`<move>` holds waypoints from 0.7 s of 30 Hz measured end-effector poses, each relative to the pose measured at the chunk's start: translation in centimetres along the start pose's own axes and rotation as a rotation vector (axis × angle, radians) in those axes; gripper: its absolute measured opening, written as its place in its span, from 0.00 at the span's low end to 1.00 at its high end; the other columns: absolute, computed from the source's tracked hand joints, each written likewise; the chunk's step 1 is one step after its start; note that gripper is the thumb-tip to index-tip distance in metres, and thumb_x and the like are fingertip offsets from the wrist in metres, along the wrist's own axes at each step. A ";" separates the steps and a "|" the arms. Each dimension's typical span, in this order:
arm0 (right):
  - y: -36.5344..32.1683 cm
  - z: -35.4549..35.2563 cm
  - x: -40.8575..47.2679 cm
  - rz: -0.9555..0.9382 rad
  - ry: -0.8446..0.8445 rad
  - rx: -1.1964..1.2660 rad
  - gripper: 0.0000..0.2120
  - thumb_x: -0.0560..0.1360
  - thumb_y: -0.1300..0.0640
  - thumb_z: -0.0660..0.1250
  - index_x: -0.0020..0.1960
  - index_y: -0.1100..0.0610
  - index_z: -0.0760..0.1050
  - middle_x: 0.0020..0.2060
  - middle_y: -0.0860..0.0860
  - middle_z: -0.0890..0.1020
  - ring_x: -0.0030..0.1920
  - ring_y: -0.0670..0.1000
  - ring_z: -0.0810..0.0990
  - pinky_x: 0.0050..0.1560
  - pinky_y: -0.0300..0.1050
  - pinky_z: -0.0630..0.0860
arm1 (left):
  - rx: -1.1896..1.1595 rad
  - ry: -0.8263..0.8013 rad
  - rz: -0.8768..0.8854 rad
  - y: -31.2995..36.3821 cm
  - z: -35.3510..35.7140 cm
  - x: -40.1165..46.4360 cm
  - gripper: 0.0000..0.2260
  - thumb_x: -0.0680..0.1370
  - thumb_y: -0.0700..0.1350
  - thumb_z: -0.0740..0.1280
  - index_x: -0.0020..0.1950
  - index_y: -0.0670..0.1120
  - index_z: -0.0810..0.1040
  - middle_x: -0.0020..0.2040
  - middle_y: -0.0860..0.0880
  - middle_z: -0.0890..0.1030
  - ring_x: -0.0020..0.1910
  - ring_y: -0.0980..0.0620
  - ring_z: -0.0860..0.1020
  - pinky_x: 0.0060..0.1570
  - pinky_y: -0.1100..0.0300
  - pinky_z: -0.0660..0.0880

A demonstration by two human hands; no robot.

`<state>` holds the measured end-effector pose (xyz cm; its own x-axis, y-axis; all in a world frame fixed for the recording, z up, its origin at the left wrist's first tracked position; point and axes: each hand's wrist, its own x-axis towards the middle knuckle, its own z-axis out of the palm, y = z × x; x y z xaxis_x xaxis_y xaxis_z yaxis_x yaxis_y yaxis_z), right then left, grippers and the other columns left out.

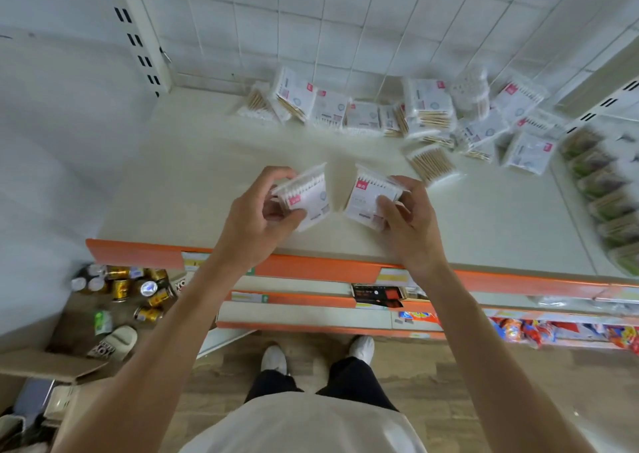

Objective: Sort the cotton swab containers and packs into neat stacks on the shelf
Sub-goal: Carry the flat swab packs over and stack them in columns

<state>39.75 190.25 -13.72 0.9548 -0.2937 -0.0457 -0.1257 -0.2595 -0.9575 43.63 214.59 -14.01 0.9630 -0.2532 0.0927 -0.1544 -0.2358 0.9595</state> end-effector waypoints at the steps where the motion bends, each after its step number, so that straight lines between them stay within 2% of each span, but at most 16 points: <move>1: 0.1 0.1 0.0 -0.008 0.019 -0.015 0.12 0.82 0.60 0.65 0.64 0.50 0.70 0.47 0.49 0.83 0.44 0.46 0.82 0.43 0.47 0.78 | 0.007 0.006 0.015 0.0 0.0 0.0 0.18 0.75 0.36 0.74 0.62 0.48 0.76 0.52 0.50 0.83 0.48 0.58 0.84 0.43 0.61 0.82; 4: 0.5 0.4 -0.1 -0.055 0.068 -0.072 0.12 0.81 0.59 0.66 0.62 0.49 0.72 0.45 0.41 0.82 0.44 0.46 0.83 0.42 0.41 0.77 | -0.006 0.006 0.018 -0.3 0.0 0.3 0.15 0.77 0.38 0.73 0.62 0.50 0.79 0.52 0.51 0.84 0.49 0.56 0.84 0.45 0.65 0.80; 6: 0.4 0.5 -0.4 -0.085 0.081 -0.125 0.12 0.81 0.59 0.66 0.62 0.49 0.72 0.44 0.36 0.82 0.43 0.43 0.82 0.41 0.35 0.76 | -0.004 -0.034 0.010 -0.5 -0.1 0.4 0.15 0.78 0.39 0.71 0.64 0.52 0.79 0.53 0.51 0.83 0.51 0.55 0.83 0.46 0.63 0.81; 11: 0.5 1.2 -0.7 -0.146 0.189 -0.226 0.13 0.74 0.55 0.75 0.57 0.50 0.78 0.54 0.48 0.79 0.47 0.42 0.83 0.44 0.38 0.81 | 0.073 -0.080 0.059 -0.9 -0.2 0.4 0.15 0.81 0.40 0.68 0.67 0.50 0.77 0.57 0.50 0.83 0.54 0.54 0.83 0.48 0.59 0.82; 16: 0.3 1.1 -0.8 -0.084 0.148 -0.232 0.15 0.75 0.51 0.75 0.60 0.50 0.80 0.52 0.45 0.83 0.45 0.42 0.83 0.46 0.44 0.83 | 0.188 -0.069 0.103 -0.7 0.3 0.1 0.15 0.82 0.41 0.67 0.69 0.50 0.77 0.59 0.49 0.82 0.54 0.55 0.82 0.47 0.61 0.82; 21: -0.6 0.2 -0.9 -0.068 0.072 -0.179 0.12 0.77 0.53 0.72 0.60 0.49 0.79 0.51 0.42 0.82 0.46 0.42 0.84 0.45 0.36 0.79 | 0.359 -0.098 0.173 1.8 1.6 1.1 0.15 0.79 0.38 0.69 0.65 0.50 0.79 0.58 0.51 0.82 0.51 0.55 0.83 0.52 0.57 0.80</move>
<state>39.01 190.80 -13.19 0.9417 -0.3334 0.0444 -0.1134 -0.4390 -0.8913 44.03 212.40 -12.61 0.8928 -0.4025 0.2024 -0.3967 -0.4895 0.7766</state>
